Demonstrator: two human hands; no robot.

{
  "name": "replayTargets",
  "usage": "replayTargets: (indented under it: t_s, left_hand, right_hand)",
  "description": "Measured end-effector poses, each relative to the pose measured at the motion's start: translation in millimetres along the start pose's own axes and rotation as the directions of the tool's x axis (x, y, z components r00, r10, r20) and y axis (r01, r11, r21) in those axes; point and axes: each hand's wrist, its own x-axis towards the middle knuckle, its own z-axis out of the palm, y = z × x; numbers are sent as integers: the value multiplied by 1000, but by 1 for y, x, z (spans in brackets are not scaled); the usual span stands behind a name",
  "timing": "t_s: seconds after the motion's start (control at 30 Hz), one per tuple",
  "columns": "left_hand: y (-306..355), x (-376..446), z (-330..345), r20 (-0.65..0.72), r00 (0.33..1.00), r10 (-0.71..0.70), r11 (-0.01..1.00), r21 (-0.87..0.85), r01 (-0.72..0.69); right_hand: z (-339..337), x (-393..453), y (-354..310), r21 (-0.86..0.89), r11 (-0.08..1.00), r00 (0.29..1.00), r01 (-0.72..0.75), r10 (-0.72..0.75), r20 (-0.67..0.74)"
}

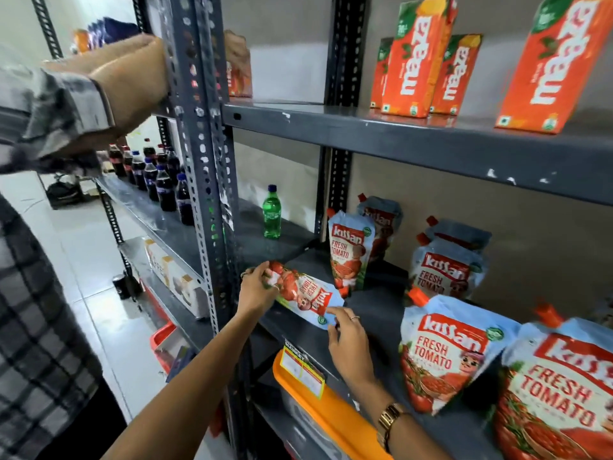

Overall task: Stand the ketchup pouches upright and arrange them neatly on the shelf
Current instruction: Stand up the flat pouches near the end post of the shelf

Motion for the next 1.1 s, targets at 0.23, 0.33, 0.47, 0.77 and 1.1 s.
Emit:
replayTargets:
  t_s: [0.23, 0.33, 0.47, 0.77, 1.1]
  left_hand:
    - [-20, 15, 16, 58, 994, -91, 990, 116, 84]
    - [-23, 12, 13, 7, 999, -52, 987, 153, 51]
    - [-22, 1, 8, -60, 994, -91, 992, 85, 96]
    - [-17, -42, 1, 119, 953, -280, 948, -122, 294]
    - [-11, -66, 3, 145, 942, -304, 898, -285, 334]
  right_hand:
    - [12, 10, 13, -201, 979, 963, -37, 89, 254]
    - [12, 14, 12, -325, 945, 962, -24, 110, 249]
    - [9, 18, 10, -352, 929, 979, -117, 168, 117]
    - [9, 22, 13, -338, 894, 955, -293, 287, -67]
    - [7, 43, 6, -102, 805, 806, -584, 561, -189]
